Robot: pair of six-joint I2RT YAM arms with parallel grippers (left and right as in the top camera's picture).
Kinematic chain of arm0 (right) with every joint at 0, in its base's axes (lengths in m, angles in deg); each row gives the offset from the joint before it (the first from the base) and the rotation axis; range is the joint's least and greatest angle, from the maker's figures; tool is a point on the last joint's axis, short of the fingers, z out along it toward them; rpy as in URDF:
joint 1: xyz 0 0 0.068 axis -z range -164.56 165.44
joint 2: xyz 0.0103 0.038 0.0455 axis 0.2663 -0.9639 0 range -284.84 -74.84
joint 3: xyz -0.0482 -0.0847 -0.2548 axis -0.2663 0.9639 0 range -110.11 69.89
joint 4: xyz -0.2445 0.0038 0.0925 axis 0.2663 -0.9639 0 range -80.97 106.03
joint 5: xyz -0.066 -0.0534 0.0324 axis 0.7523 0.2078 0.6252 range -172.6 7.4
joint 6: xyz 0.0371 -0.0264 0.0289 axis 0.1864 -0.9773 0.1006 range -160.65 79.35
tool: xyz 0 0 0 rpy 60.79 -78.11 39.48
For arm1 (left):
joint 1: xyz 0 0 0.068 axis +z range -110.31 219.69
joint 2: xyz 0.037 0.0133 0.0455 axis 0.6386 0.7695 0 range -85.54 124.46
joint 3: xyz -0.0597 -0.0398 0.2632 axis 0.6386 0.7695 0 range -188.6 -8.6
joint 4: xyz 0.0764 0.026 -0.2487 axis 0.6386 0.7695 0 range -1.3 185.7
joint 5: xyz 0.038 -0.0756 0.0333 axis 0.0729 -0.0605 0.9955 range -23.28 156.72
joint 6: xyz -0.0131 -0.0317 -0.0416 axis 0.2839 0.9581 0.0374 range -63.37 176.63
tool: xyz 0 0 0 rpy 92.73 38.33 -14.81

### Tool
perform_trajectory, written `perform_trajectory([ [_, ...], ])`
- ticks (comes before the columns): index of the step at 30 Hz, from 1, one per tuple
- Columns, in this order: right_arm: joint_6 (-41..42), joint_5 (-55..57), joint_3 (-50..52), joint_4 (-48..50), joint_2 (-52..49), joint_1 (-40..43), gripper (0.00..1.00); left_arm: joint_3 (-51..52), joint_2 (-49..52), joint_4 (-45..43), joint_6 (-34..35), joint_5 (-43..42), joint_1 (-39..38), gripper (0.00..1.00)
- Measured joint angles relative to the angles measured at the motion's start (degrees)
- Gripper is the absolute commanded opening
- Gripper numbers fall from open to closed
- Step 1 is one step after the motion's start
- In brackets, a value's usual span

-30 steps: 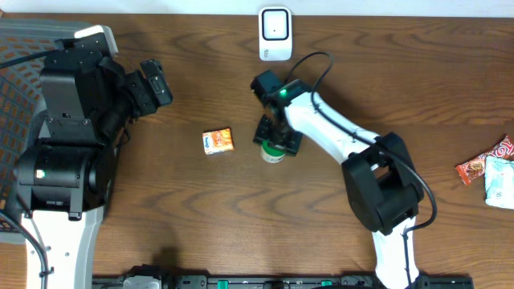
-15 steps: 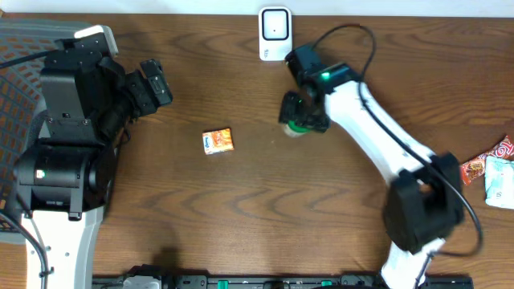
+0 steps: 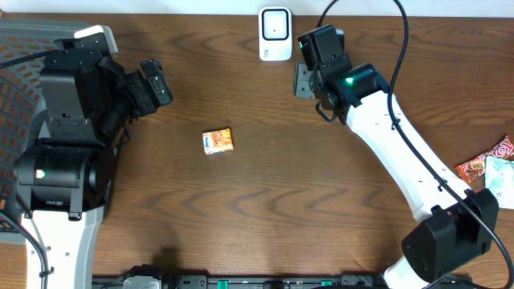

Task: Scan the item barcode
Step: 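Lift the jar and hold it in front of the white scanner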

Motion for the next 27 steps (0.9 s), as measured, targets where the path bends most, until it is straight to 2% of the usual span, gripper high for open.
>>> perform_trajectory([
  [11,-16.9,1.9,0.1,24.1,-2.5,0.0,0.54,0.0,0.0,0.0,0.0,0.0,0.0,0.98],
  [20,-28.1,2.2,0.2,46.9,-15.7,0.1,0.59,0.0,0.0,0.0,0.0,0.0,0.0,0.98],
  [27,-32.1,2.3,0.2,64.8,-22.9,0.4,0.6,0.0,0.0,0.0,0.0,0.0,0.0,0.98],
])
